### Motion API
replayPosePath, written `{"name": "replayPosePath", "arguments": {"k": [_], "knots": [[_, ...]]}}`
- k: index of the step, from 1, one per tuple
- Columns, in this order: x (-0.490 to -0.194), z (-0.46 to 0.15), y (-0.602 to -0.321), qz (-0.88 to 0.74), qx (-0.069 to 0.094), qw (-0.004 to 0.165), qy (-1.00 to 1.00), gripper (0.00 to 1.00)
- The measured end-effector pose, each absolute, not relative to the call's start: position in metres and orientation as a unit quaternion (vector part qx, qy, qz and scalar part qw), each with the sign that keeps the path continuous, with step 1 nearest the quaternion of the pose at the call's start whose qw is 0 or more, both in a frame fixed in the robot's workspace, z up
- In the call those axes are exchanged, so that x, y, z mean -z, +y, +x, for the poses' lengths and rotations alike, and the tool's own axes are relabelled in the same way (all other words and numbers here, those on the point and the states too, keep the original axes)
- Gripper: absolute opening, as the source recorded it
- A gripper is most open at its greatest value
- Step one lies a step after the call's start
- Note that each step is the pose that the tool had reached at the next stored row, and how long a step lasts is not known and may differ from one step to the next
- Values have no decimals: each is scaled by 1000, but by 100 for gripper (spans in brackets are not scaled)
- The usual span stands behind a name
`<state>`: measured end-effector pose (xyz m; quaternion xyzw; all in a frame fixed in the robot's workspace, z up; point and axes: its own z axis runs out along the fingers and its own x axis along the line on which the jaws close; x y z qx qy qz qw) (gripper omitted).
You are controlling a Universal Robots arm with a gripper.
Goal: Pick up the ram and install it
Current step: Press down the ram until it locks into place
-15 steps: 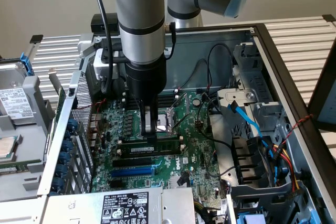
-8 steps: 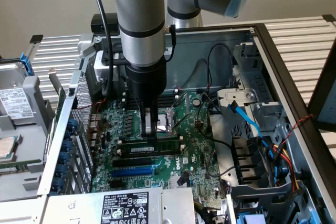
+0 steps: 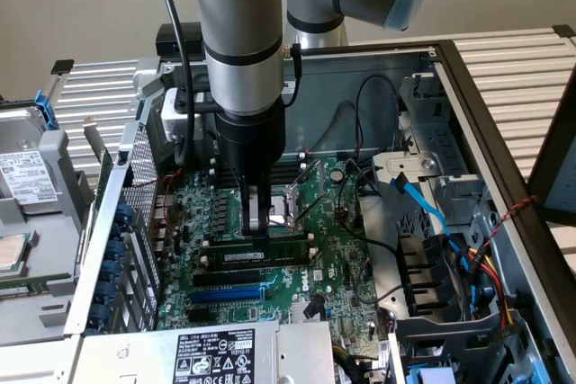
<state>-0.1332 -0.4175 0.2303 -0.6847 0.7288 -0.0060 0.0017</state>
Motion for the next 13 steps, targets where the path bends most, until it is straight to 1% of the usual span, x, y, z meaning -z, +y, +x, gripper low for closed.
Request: {"name": "replayPosePath", "arguments": {"k": [13], "knots": [[-230, -133, -417, -685, 6, 2, 729, 10]]}}
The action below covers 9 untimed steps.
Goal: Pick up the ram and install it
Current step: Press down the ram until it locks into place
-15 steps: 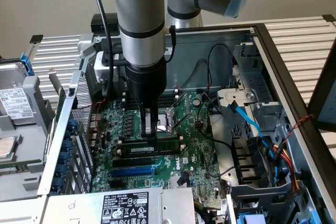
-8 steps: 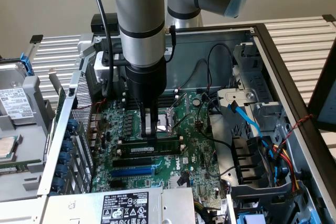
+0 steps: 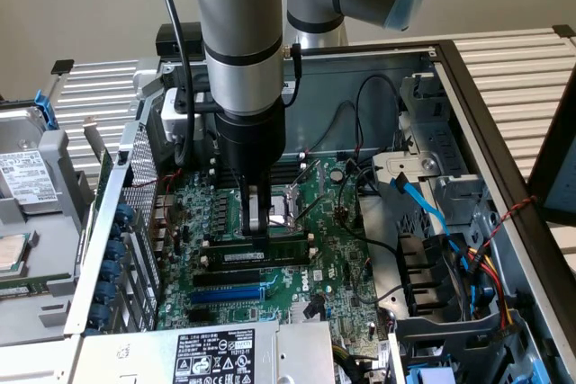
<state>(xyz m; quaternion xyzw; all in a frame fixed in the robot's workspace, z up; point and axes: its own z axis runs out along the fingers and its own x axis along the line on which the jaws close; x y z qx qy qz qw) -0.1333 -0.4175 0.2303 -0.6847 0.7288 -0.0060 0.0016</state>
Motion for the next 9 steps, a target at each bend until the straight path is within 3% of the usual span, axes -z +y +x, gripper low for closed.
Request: {"name": "replayPosePath", "arguments": {"k": [9], "knots": [[-230, -133, -418, -685, 6, 2, 729, 10]]}}
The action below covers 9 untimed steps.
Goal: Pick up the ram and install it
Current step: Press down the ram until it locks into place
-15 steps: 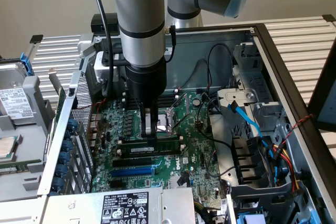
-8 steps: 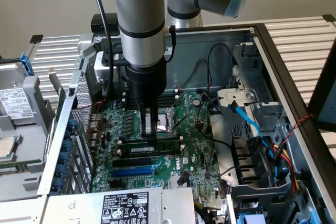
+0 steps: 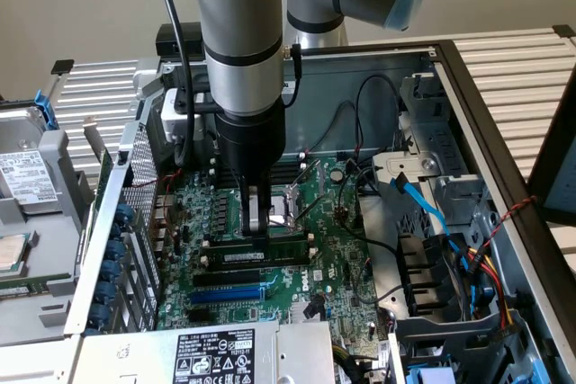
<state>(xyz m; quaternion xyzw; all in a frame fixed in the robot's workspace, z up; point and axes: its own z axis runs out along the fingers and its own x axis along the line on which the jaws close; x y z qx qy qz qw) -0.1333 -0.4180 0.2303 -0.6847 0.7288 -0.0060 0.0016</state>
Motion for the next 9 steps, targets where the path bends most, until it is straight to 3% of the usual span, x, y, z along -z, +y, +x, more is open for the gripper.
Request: {"name": "replayPosePath", "arguments": {"k": [9], "knots": [[-230, -133, -420, -685, 6, 2, 729, 10]]}}
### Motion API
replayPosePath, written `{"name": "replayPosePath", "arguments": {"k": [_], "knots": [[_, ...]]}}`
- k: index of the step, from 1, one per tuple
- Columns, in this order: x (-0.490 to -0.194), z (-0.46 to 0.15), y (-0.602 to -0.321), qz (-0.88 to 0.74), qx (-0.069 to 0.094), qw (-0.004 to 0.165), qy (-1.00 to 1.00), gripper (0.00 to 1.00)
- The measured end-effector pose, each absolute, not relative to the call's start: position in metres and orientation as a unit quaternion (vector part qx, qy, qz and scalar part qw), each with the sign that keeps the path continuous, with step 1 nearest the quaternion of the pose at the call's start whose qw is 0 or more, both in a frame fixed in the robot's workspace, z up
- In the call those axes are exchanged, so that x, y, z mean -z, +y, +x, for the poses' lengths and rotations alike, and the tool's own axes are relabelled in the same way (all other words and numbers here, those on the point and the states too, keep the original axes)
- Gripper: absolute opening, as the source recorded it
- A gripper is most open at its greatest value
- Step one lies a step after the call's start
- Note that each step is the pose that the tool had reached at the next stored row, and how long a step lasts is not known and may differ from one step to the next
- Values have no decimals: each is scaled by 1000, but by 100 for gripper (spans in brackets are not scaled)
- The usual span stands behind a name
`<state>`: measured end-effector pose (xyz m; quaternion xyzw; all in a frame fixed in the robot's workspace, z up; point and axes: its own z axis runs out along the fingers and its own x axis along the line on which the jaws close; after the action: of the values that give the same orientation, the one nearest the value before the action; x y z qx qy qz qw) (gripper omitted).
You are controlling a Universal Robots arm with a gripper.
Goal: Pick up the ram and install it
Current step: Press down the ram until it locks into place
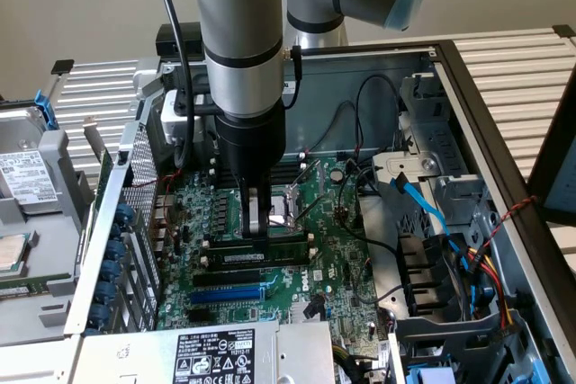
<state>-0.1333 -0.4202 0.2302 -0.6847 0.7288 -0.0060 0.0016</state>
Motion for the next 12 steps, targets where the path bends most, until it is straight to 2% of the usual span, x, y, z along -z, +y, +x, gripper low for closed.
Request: {"name": "replayPosePath", "arguments": {"k": [12], "knots": [[-230, -133, -420, -685, 6, 2, 729, 10]]}}
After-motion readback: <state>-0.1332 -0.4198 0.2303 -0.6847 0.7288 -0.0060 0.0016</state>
